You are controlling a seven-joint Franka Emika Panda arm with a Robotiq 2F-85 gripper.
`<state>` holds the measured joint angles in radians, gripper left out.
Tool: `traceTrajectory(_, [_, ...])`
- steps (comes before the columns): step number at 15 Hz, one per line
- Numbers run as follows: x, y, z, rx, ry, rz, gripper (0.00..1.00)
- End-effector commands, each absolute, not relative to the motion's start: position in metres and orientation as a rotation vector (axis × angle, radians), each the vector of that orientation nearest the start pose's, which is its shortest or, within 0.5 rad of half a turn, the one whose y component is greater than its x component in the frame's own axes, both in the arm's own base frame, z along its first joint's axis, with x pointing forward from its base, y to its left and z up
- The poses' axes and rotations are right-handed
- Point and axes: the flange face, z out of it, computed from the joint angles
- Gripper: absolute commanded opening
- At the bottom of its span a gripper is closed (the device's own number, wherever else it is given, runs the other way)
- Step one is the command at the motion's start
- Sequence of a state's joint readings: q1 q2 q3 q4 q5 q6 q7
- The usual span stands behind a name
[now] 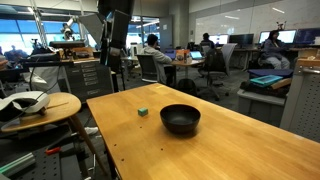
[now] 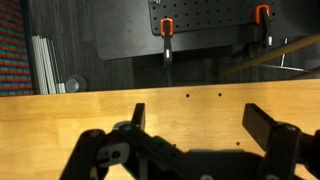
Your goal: Put the green cube in the bowl
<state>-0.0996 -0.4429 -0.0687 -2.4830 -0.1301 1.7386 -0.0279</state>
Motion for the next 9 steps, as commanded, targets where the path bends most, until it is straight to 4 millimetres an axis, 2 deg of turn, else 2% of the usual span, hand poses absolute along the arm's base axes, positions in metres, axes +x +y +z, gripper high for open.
traceTrajectory(1, [0.368,-0.071,0.425,-3.172,0.132,0.479,1.00])
traceTrajectory(6, [0.383,-0.055,0.423,-3.170,0.120,0.364,1.00])
traceTrajectory(9, [0.397,-0.033,0.417,-3.145,0.099,0.292,1.00])
